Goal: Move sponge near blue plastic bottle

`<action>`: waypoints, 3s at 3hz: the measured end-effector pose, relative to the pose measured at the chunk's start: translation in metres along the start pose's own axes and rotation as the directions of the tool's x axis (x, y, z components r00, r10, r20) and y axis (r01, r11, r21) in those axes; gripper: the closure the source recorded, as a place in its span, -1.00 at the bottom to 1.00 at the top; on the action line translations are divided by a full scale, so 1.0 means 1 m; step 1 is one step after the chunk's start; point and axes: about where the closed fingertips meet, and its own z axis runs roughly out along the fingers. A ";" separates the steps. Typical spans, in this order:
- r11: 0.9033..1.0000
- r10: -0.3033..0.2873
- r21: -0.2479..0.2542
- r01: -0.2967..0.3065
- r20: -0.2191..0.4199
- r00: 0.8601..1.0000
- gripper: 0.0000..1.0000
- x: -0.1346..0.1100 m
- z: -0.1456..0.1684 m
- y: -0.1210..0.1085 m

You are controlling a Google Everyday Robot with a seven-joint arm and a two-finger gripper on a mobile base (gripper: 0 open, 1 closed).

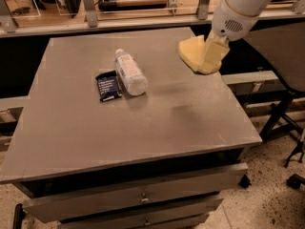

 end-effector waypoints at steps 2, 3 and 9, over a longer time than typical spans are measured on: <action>0.997 0.075 0.012 -0.075 0.022 0.997 1.00 -0.011 0.057 -0.041; 0.995 0.103 0.000 -0.103 0.021 0.994 1.00 -0.008 0.088 -0.052; 0.995 0.043 -0.089 -0.039 0.038 0.998 1.00 -0.081 0.110 -0.046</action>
Offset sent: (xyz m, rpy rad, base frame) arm 0.0846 0.0070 -0.0751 0.0591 0.0057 -0.1187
